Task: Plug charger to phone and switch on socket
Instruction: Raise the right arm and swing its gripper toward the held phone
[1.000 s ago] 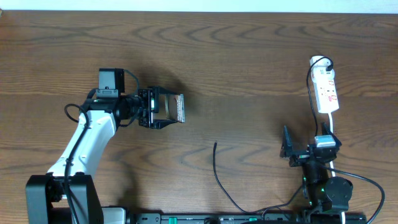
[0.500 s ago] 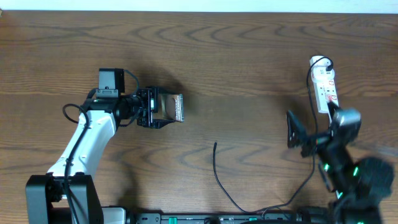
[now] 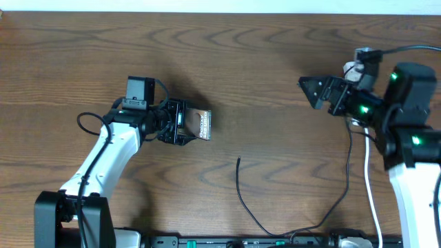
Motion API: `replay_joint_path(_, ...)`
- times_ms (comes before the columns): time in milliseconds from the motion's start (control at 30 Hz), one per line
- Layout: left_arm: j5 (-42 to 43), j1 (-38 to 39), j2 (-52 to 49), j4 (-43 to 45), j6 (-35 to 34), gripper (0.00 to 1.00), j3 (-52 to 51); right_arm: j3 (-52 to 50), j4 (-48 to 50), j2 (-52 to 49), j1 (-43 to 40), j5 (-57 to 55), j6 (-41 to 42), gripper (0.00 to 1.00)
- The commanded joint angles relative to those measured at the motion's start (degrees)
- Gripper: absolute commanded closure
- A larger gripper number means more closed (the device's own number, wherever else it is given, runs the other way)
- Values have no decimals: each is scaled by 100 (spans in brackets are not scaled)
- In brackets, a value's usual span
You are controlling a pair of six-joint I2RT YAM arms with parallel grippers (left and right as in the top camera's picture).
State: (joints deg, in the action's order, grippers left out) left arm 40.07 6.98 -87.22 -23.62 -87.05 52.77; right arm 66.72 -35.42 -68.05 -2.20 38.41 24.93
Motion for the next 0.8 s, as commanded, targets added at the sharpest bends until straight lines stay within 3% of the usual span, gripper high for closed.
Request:
replay_joint_path(0,-273,35,120,15,-31,93,39,103,28,-420,57,535,1075,1)
replay_joint_path(200,-378,50,120,17,-31,93,39,103,98,-1189,225,671,1563,1)
replay_joint_path(500,-695,57,120,17,-28,93,39,103,280,-1928,997,1322,931,1)
replay_joint_path(767,-1169,319,120,13,-28,93,50,103,424,-1978,1989,1078,627,1)
